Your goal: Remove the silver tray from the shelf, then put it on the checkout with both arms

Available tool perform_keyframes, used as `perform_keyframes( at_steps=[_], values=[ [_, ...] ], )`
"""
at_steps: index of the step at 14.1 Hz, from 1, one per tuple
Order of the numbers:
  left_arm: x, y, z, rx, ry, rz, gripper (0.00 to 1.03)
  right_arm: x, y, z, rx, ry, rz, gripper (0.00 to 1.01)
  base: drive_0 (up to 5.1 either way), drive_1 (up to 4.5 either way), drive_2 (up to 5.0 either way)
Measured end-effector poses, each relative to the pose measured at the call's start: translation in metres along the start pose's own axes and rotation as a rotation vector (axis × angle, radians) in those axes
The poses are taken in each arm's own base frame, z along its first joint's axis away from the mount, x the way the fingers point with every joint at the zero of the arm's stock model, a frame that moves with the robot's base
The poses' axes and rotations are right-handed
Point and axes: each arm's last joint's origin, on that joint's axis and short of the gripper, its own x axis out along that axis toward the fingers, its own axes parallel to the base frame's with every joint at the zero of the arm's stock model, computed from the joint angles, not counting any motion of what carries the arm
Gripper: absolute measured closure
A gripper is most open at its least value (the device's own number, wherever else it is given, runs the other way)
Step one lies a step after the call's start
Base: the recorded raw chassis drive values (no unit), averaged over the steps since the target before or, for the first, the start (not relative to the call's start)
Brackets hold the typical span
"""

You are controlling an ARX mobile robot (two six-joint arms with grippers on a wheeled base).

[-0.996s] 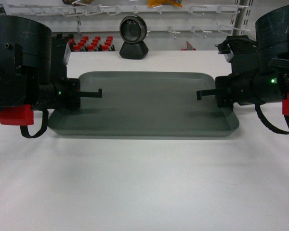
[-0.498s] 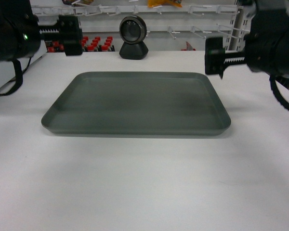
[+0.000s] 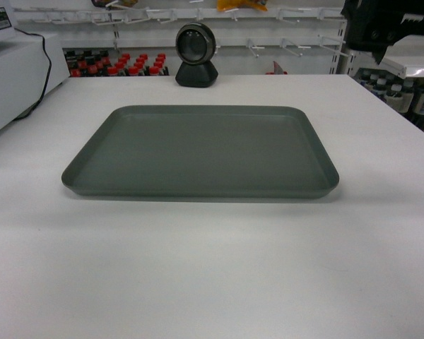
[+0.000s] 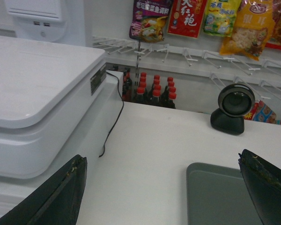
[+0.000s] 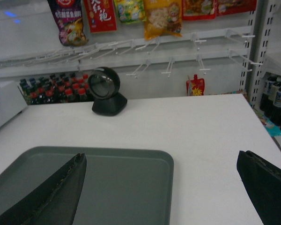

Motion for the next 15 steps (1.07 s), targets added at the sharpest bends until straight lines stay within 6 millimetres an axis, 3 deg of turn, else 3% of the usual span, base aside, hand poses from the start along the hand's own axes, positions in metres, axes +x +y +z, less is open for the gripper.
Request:
perform_keyframes(
  at_steps=[1,2,5,6,7,8,9,15],
  values=[
    [-0.008,0.007,0.0,-0.002,0.0,0.022,0.05,-0.007,0.0,0.006,0.005,-0.024,-0.021,0.03,0.0,0.0,0.0],
    [-0.016,0.019,-0.003,-0.002,0.02,0.067,0.05,-0.018,-0.001,0.01,-0.018,-0.019,-0.106,0.09,0.0,0.0,0.0],
    [-0.05,0.036,-0.015,0.089,0.031,-0.122,0.33,-0.069,-0.017,-0.004,-0.106,0.015,-0.197,0.4,0.0,0.0,0.0],
    [-0.071,0.031,-0.026,0.113,0.013,-0.169,0.55,-0.099,-0.021,-0.007,-0.118,0.024,-0.196,0.62,0.0,0.0,0.0],
    [-0.101,0.031,-0.051,0.118,0.034,-0.16,0.96,-0.136,-0.03,-0.014,-0.129,-0.012,-0.194,1.0,0.0,0.0,0.0],
    [-0.125,0.022,-0.065,0.12,0.036,-0.182,1.02,-0.162,-0.037,-0.03,-0.129,0.002,-0.194,1.0,0.0,0.0,0.0],
    [-0.141,0.027,-0.072,0.12,0.032,-0.165,1.02,-0.182,-0.049,-0.039,-0.128,0.004,-0.208,1.0,0.0,0.0,0.0],
    [-0.15,0.029,-0.076,0.12,0.035,-0.165,1.02,-0.191,-0.047,-0.044,-0.128,0.008,-0.195,1.0,0.0,0.0,0.0]
  ],
)
